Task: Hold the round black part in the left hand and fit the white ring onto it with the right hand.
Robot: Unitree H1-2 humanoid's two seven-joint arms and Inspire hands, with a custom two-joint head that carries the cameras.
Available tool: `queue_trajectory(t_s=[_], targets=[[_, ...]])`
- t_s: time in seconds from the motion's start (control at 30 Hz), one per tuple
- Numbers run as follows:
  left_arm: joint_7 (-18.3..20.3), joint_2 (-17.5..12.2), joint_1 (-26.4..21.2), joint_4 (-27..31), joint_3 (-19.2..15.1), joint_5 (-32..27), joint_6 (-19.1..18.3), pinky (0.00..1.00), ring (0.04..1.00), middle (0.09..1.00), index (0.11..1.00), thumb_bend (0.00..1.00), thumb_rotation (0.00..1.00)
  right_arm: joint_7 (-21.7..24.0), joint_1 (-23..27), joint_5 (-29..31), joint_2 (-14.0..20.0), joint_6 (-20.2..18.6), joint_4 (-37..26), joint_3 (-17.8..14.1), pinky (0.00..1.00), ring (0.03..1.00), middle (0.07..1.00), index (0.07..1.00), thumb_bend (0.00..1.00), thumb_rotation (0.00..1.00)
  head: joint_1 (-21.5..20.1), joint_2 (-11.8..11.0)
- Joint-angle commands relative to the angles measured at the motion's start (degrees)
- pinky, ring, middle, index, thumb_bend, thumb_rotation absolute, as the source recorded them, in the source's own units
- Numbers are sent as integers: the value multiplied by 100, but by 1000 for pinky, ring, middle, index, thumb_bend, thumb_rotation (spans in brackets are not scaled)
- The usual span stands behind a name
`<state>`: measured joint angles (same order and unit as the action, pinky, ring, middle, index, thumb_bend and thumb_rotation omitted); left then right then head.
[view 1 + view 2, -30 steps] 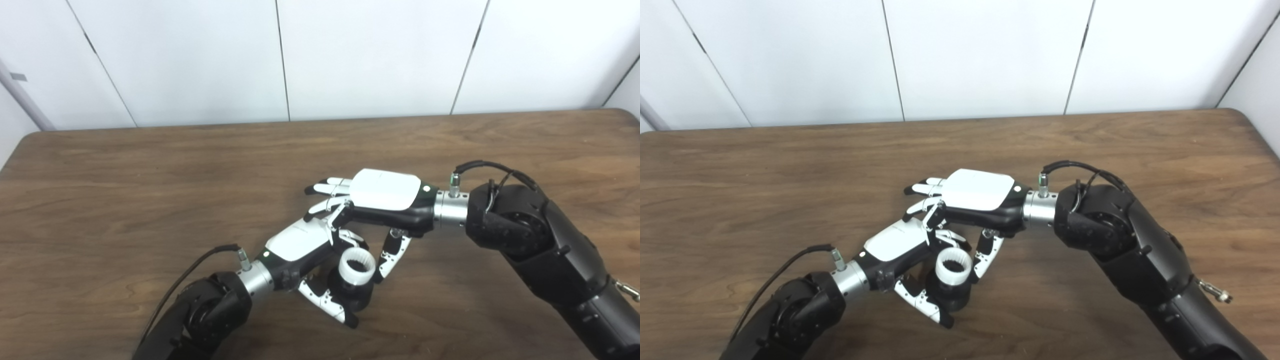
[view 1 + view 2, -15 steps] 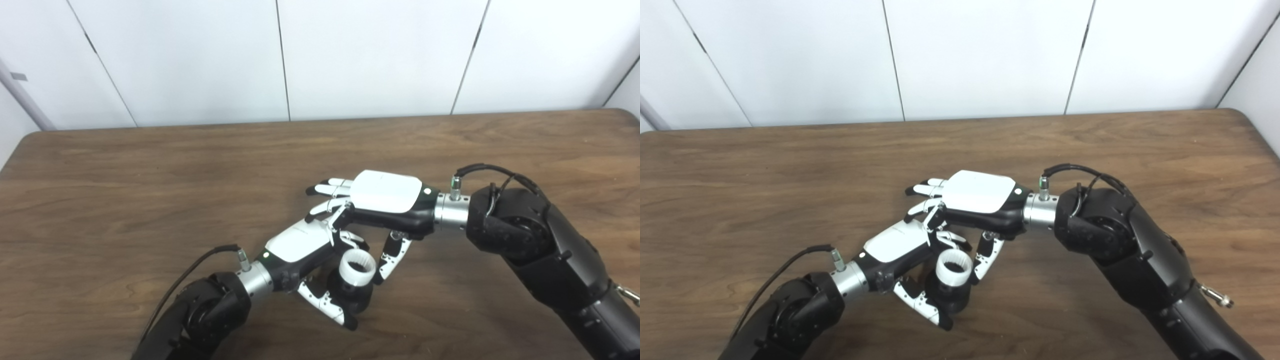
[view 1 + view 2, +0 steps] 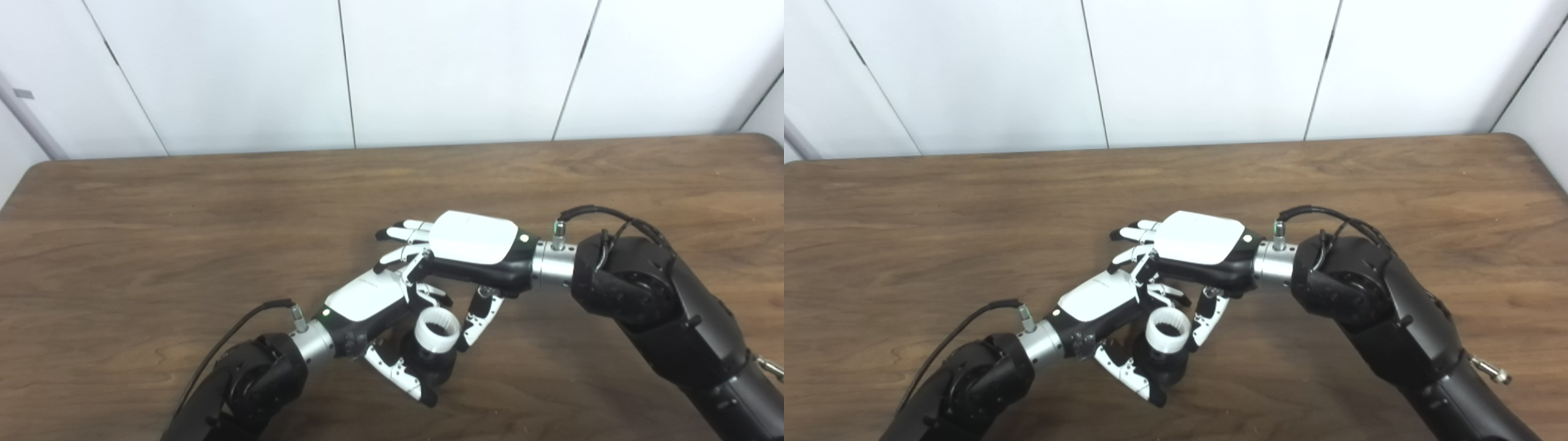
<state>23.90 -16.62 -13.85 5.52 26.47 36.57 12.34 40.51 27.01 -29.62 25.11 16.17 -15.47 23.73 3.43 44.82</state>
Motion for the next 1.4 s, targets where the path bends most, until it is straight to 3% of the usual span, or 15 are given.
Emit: queue_trajectory(t_s=[0.0,0.63,0.9,1.2,1.37], targets=[[-24,120,-235,117,56,-75,133,1000,1000,902,483,524,65,-45,147,72,-99,38,-133,59,1000,1000,867,479,525,139,4,14],[-12,216,-199,59,73,-180,130,1000,1000,943,483,524,63,55,214,70,-77,-25,-120,159,1000,1000,865,480,525,140,39,8],[-16,193,-124,222,58,-107,78,1000,1000,884,482,523,66,-14,236,60,-38,9,-58,78,1000,1000,858,479,525,140,8,11],[-228,154,-92,164,62,-38,326,1000,1000,805,481,523,67,-23,308,98,26,9,69,-3,1000,1000,862,481,525,138,12,-24],[-249,117,-95,139,80,-88,334,1000,1000,805,480,523,68,-96,341,100,49,70,192,-47,1000,1000,863,480,525,138,3,-59]])
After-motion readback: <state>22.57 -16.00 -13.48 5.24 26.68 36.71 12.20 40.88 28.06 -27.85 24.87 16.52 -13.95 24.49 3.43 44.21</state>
